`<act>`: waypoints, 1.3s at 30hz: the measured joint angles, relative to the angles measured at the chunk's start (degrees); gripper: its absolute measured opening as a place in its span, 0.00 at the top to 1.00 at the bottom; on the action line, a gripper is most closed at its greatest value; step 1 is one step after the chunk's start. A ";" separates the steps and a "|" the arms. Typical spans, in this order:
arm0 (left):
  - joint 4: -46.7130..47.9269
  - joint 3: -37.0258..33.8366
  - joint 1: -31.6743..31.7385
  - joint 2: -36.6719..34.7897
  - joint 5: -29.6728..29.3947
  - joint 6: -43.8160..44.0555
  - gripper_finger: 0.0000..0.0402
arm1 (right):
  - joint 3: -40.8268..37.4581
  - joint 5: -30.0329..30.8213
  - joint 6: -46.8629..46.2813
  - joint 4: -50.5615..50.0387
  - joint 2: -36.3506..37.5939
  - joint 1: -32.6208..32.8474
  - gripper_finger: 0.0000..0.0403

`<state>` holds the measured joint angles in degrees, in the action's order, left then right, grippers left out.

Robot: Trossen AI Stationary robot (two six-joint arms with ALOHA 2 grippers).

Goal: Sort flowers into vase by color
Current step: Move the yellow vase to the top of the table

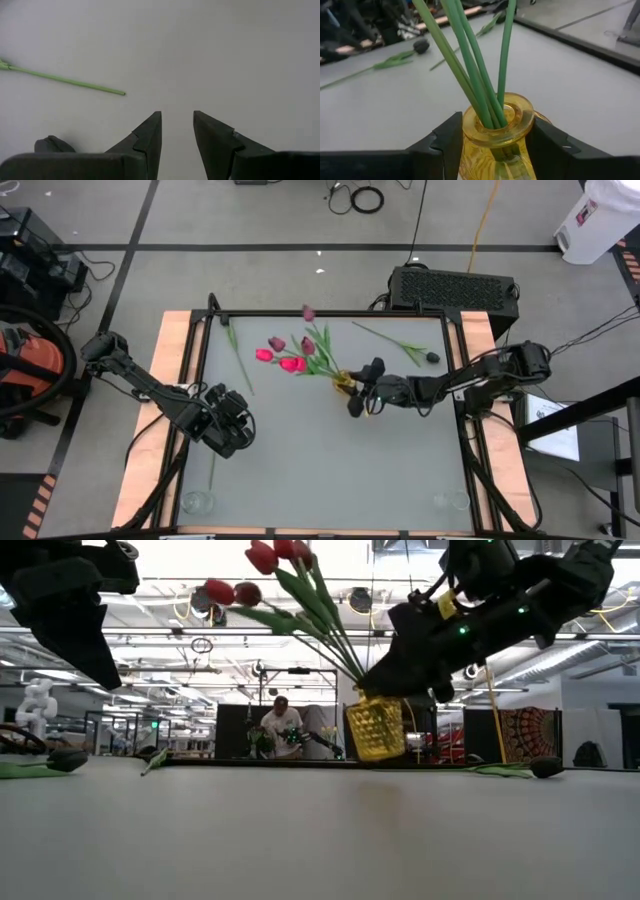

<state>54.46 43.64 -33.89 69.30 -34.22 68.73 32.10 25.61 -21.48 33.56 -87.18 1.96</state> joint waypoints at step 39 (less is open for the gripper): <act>-1.50 -0.02 0.00 0.00 -0.40 0.00 0.70 | 22.45 -8.11 5.47 14.29 -21.65 -19.00 0.56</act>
<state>52.95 43.62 -33.89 69.30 -34.62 68.73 54.54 17.50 -16.00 47.85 -108.82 -17.04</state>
